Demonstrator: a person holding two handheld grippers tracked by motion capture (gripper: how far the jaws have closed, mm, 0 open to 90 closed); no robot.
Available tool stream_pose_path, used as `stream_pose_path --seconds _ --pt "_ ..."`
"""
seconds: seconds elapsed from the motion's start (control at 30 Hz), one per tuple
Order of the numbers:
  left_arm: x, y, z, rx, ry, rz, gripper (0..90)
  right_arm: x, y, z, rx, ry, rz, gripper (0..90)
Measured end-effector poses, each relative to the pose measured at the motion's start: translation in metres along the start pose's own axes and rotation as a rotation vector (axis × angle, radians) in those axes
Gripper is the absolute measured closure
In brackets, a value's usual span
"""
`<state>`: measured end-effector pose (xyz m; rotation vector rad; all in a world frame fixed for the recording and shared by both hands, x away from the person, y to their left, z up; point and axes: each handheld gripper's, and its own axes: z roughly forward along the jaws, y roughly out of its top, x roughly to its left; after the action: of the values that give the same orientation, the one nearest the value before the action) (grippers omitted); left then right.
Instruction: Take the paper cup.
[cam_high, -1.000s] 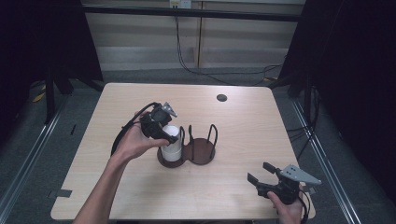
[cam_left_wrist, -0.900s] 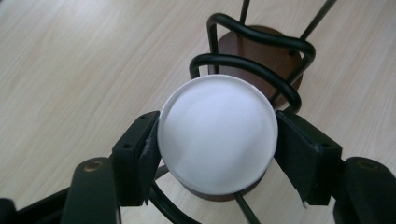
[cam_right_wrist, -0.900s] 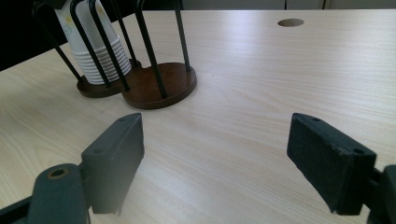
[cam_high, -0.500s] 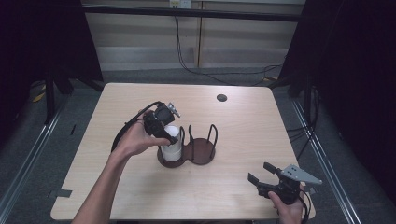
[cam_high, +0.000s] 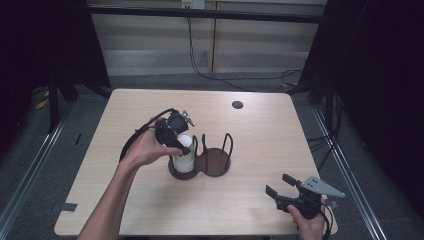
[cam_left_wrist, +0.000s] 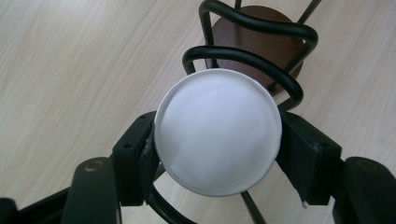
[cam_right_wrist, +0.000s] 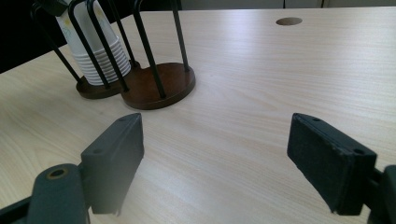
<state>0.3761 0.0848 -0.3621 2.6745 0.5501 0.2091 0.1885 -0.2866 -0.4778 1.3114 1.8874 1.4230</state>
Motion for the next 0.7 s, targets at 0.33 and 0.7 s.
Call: stream_pose_path --seconds 0.33,0.7 --pt "0.001 -0.001 -0.004 -0.005 -0.023 -0.013 35.5 0.0 0.0 0.0 0.003 0.003 0.002 18.2" --pt "0.005 -0.003 -0.013 -0.041 -0.032 -0.054 35.4 0.001 0.0 0.001 0.006 0.005 0.004 18.2"
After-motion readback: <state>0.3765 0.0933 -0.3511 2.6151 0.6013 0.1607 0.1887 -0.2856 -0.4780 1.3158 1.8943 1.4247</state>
